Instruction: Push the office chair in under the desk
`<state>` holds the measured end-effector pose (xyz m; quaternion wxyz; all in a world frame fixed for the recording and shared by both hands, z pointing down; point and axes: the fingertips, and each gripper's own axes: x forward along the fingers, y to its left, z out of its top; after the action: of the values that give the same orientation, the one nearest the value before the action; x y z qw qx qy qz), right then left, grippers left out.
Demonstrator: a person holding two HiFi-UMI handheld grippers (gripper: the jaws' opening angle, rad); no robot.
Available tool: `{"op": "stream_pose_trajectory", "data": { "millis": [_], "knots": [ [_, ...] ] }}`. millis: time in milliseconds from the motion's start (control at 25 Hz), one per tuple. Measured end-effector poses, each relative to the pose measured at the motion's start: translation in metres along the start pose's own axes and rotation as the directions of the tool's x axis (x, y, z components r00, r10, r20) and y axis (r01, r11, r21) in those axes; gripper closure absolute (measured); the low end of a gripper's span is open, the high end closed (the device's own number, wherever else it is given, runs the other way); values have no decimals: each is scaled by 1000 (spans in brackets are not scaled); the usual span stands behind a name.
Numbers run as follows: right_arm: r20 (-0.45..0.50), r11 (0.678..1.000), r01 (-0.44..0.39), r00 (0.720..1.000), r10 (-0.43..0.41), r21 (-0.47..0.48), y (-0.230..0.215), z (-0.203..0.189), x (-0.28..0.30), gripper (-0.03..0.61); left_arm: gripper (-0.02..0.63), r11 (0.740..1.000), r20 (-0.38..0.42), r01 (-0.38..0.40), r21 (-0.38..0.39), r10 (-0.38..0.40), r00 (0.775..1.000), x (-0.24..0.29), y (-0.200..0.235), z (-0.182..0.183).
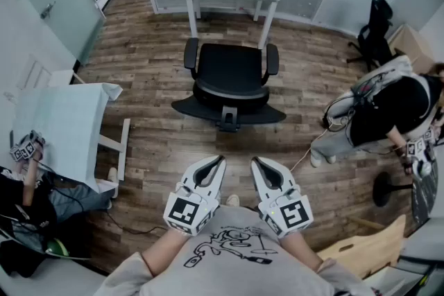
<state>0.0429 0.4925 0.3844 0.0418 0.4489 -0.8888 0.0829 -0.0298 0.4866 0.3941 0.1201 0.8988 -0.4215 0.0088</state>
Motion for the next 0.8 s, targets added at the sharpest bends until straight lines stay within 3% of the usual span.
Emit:
{"op": "stream_pose_trajectory", "data": {
  "millis": [400, 800],
  "knots": [
    [8, 1000, -19, 1000, 19, 14, 10, -2, 18, 540, 600, 1000, -16, -1, 17, 1, 1000, -5, 18, 1],
    [14, 998, 26, 1000, -25, -53, 18, 1, 42, 538, 577, 997, -48, 39, 62, -36, 998, -11, 46, -11]
  ]
}}
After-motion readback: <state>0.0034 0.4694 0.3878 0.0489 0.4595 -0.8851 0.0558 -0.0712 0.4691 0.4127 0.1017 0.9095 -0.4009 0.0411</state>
